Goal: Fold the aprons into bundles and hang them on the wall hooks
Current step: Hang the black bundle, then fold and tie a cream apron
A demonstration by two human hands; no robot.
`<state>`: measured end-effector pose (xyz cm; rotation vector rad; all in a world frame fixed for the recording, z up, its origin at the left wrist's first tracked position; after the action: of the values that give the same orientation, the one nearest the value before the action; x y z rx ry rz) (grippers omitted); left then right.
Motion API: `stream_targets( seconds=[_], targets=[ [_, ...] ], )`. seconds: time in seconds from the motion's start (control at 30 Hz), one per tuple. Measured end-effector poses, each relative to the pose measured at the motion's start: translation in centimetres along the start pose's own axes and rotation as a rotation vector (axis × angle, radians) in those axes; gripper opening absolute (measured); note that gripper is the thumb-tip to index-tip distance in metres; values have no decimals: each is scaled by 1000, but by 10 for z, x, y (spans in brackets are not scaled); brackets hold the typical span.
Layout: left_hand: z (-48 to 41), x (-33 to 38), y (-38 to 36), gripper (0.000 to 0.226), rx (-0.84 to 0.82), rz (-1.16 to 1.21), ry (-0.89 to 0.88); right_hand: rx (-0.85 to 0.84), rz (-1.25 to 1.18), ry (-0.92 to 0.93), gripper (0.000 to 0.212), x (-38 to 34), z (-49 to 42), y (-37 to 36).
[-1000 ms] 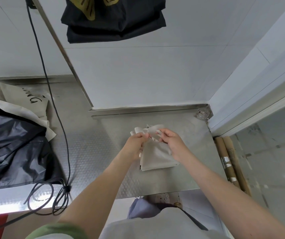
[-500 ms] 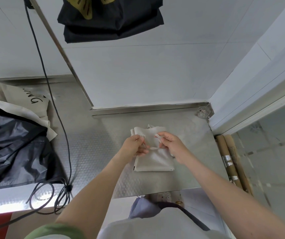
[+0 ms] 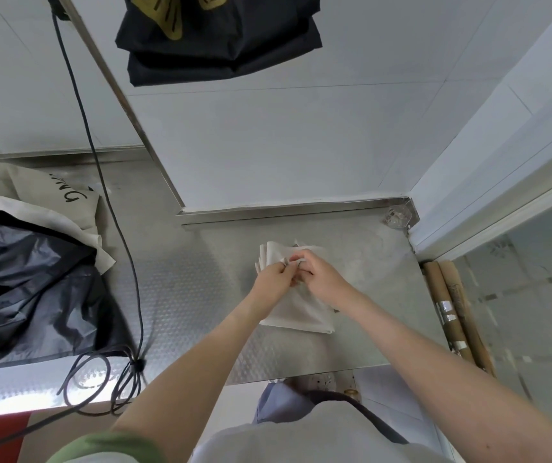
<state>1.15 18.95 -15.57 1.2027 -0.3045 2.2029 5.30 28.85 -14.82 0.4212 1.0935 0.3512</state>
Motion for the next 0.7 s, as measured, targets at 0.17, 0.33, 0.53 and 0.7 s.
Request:
stream_targets(
  seconds=[0.17, 0.33, 0.53, 0.7],
  targets=[
    [-5, -6, 11, 33, 101, 207, 57, -21, -106, -90, 35, 4, -1, -3],
    [-8, -8, 6, 31, -105, 563, 134, -74, -236, -214, 27, 8, 2, 2],
    [-6, 0, 14, 18, -224, 126, 39, -142, -328, -326, 26, 21, -1, 0],
    [-8, 17, 16, 19, -6, -407, -201, -115, -393, -334, 23, 18, -3, 1]
  ],
)
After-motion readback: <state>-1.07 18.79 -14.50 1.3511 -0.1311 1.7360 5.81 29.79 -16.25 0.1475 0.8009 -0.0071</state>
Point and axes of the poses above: each hand's wrist, its own z-axis away from the middle knuckle, its own y-axis out of the back of the hand, x = y × z, the point moved 6 cm from there along -z, towards the middle knuckle, and after that the axes turned 10 degrees about z, right-handed, at the moved point
